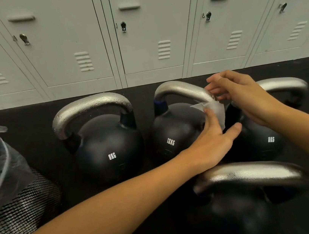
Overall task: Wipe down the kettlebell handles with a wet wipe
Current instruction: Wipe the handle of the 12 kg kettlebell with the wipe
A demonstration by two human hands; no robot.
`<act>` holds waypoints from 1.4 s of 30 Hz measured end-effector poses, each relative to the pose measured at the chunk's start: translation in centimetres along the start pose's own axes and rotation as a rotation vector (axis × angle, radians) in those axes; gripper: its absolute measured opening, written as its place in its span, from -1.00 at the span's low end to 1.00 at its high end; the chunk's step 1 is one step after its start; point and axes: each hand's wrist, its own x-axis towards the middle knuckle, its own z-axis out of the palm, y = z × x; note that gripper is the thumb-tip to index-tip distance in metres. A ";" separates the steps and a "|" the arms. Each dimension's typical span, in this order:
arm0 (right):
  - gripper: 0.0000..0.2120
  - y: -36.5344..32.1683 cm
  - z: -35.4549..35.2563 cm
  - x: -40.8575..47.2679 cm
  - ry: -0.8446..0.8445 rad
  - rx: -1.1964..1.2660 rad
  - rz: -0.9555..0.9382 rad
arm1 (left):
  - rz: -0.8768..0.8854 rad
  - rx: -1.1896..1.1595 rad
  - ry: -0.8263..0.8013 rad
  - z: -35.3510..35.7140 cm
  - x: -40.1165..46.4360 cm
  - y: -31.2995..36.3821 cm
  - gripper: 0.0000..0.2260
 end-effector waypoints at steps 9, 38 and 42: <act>-0.62 1.5 -0.2 0.0 -0.166 -0.043 0.010 | 0.267 0.957 -0.118 -3.2 0.0 -5.1 -0.28; -0.68 2.5 0.2 -0.2 -0.249 0.006 0.053 | 0.457 1.403 0.104 -5.7 1.5 -6.6 -0.40; -0.69 2.4 0.5 -0.2 -0.259 0.003 0.061 | 0.522 1.524 0.073 -6.0 0.7 -7.5 -0.44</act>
